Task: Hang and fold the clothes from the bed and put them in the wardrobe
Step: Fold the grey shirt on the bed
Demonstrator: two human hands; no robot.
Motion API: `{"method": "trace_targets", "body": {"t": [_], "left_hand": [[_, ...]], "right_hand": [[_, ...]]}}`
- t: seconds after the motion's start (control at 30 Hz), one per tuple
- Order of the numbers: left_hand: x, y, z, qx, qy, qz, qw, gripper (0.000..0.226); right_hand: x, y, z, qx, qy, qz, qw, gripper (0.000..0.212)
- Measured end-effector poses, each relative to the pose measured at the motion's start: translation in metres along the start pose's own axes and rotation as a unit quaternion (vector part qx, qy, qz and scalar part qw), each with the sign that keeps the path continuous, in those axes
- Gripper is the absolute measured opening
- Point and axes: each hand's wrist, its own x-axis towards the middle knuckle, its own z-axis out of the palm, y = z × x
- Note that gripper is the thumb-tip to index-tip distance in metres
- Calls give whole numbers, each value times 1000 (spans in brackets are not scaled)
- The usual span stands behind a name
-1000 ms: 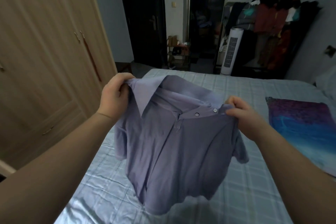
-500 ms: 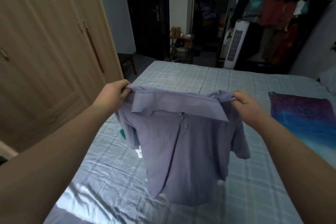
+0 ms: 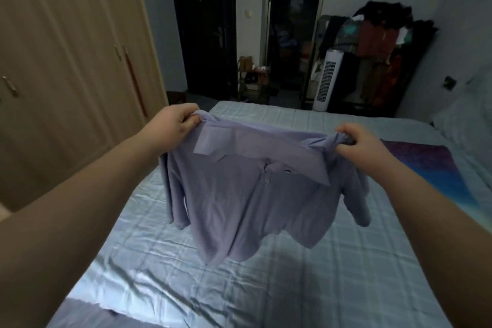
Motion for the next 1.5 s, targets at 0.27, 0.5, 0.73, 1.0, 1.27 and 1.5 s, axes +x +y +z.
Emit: {"method": "trace_targets", "body": {"t": [0.27, 0.5, 0.73, 1.0, 1.27, 1.5], "left_hand": [[-30, -7, -50, -4, -33, 46, 998, 17], [-47, -16, -74, 90, 54, 124, 987, 16], [-59, -18, -84, 125, 26, 76, 989, 19], [-70, -27, -73, 51, -136, 102, 984, 8], [-92, -43, -61, -73, -135, 16, 988, 25], [-102, -15, -37, -229, -90, -51, 968, 65]], "right_hand": [[-48, -45, 5, -72, 84, -1, 994, 17], [-88, -69, 0, 67, 192, -9, 979, 23], [-116, -72, -9, -208, 112, -86, 968, 15], [-135, -63, -30, -241, 106, 64, 963, 19], [-171, -58, -48, -115, 13, 53, 992, 34], [-190, -64, -65, -1, -53, 93, 994, 30]]}}
